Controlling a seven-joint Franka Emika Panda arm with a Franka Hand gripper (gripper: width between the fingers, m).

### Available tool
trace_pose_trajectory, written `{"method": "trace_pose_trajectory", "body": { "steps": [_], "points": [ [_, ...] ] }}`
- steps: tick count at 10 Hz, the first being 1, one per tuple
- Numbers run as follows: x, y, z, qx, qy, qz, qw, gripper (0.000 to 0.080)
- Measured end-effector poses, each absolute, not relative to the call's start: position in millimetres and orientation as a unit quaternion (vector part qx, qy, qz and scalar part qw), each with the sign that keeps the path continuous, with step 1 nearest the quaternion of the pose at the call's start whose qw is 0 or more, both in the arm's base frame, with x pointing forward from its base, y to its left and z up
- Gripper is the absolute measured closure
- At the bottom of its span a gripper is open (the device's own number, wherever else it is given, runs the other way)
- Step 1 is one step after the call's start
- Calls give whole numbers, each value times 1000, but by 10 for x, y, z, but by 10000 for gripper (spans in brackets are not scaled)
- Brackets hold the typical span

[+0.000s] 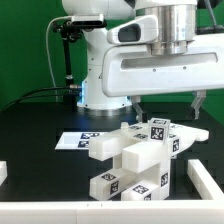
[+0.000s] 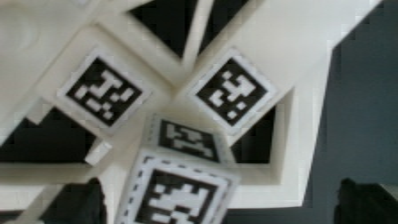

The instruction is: Assemble chair

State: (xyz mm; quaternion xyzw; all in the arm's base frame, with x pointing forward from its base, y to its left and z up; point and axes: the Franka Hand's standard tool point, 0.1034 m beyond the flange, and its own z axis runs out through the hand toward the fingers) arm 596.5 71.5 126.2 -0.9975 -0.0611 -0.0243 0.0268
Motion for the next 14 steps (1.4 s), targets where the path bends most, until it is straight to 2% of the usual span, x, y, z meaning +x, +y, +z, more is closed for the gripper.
{"method": "trace_pose_trajectory", "body": {
  "steps": [4,6,8,10,11,13,14],
  "points": [
    [5961,723,1250,-997,-64,-24,25,151],
    [5908,752,1209,-994,-106,-18,12,151],
    [5856,623,1121,-994,-110,-13,12,151],
    [5849,673,1075,-994,-109,-14,11,151],
    [5849,667,1074,-994,-104,-14,11,189],
    [5849,671,1074,-997,-73,-14,13,462],
    [5849,674,1075,-999,-30,-13,14,462]
  ]
}}
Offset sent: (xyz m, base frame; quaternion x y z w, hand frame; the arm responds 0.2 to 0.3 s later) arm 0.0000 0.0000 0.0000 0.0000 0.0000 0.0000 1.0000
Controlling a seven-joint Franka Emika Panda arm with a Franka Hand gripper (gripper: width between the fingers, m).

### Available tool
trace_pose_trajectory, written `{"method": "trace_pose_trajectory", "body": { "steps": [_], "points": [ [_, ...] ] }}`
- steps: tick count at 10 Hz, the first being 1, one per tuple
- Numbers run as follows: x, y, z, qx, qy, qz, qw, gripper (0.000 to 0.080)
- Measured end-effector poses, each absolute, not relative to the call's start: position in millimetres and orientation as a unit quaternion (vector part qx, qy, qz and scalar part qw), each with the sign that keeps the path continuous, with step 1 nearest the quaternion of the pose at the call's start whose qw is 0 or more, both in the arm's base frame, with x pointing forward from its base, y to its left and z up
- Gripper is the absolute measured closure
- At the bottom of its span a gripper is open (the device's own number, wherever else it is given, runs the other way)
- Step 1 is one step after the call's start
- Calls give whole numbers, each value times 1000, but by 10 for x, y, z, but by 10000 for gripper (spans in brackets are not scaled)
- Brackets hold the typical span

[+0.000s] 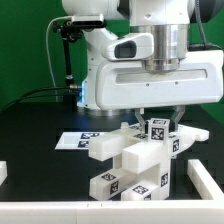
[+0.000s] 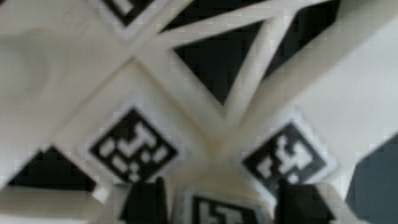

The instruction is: Assemble chair

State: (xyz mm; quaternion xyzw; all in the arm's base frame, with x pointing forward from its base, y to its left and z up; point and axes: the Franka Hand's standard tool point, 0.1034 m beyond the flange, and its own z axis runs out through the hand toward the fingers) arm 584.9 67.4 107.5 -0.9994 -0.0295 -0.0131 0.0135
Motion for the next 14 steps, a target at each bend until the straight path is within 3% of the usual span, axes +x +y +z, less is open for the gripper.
{"method": "trace_pose_trajectory", "body": {
  "steps": [1,5,8,10,11,12,13,14],
  "points": [
    [5849,677,1075,-1000,0,-13,14,515],
    [5846,679,1073,-988,150,-10,16,515],
    [5846,691,1073,-930,367,8,22,515],
    [5851,700,1071,-915,402,9,25,515],
    [5848,700,1069,-919,394,9,25,431],
    [5847,701,1068,-922,386,9,26,431],
    [5836,694,1068,-931,364,12,24,248],
    [5824,667,1112,-953,300,21,22,167]
  ]
}}
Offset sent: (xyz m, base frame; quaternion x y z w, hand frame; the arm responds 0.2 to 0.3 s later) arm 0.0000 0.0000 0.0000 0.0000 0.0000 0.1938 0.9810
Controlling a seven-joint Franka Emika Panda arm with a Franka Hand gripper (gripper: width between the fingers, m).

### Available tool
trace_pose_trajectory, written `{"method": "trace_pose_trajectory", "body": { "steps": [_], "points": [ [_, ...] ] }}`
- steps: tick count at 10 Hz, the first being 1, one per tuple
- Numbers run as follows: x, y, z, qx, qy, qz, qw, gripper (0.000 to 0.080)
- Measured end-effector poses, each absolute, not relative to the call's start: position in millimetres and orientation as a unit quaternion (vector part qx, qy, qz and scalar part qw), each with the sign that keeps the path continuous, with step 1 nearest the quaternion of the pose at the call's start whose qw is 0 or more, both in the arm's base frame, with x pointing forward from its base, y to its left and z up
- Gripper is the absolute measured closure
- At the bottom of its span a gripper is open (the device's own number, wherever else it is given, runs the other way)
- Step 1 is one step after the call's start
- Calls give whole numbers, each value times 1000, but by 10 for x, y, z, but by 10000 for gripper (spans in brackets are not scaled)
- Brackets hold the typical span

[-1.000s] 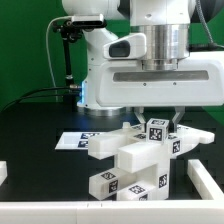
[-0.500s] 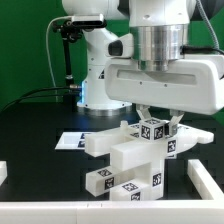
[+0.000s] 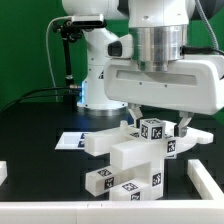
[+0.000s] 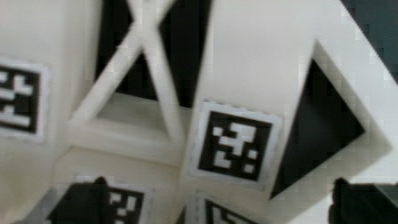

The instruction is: Assemble chair

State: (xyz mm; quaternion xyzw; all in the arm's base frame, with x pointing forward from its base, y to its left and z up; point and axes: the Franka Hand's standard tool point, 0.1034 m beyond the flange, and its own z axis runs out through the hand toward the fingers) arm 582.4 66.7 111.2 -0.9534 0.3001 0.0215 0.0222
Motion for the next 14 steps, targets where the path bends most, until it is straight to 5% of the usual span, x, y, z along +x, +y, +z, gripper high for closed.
{"method": "trace_pose_trajectory", "body": {
  "steps": [3,7,10,11,12,13,14],
  "points": [
    [5897,528,1335,-994,109,15,28,155],
    [5936,529,1203,-992,-119,5,29,151],
    [5936,527,1199,-994,-108,5,29,179],
    [5936,527,1198,-994,-105,5,29,360],
    [5936,531,1199,-997,-66,7,30,360],
    [5935,534,1199,-999,-23,8,29,520],
    [5935,535,1199,-1000,7,9,29,518]
  ]
}}
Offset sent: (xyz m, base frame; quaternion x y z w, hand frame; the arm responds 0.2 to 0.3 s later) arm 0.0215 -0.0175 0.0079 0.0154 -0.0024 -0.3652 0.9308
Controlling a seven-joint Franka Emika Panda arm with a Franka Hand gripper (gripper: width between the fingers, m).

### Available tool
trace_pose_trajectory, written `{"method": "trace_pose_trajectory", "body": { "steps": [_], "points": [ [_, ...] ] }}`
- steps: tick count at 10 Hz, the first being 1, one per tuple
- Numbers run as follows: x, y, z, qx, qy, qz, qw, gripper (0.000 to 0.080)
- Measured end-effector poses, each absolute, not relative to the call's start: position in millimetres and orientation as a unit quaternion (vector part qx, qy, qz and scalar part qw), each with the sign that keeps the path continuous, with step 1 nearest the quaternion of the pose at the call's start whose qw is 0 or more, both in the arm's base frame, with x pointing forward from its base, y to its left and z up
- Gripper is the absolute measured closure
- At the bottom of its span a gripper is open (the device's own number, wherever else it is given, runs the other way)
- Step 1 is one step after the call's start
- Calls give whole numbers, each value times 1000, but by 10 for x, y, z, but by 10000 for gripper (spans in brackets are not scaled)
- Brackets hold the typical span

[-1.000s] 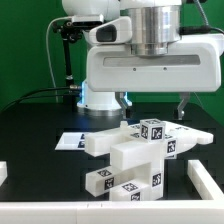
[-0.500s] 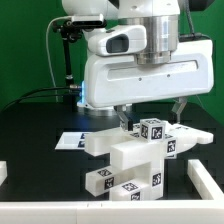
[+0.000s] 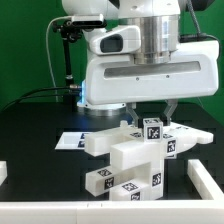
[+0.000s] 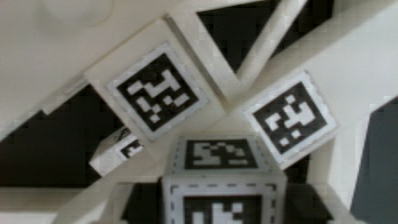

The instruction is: Assemble chair

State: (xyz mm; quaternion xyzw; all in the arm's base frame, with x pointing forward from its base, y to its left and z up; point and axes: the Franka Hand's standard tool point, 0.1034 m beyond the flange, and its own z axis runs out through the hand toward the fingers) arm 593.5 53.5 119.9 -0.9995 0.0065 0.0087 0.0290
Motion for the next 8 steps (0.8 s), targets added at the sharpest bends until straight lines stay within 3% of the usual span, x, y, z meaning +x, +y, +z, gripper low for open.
{"method": "trace_pose_trajectory", "body": {
  "steps": [5,8],
  "points": [
    [5927,524,1194,-968,250,17,26,518],
    [5942,508,1192,-902,430,24,40,518]
  ]
}}
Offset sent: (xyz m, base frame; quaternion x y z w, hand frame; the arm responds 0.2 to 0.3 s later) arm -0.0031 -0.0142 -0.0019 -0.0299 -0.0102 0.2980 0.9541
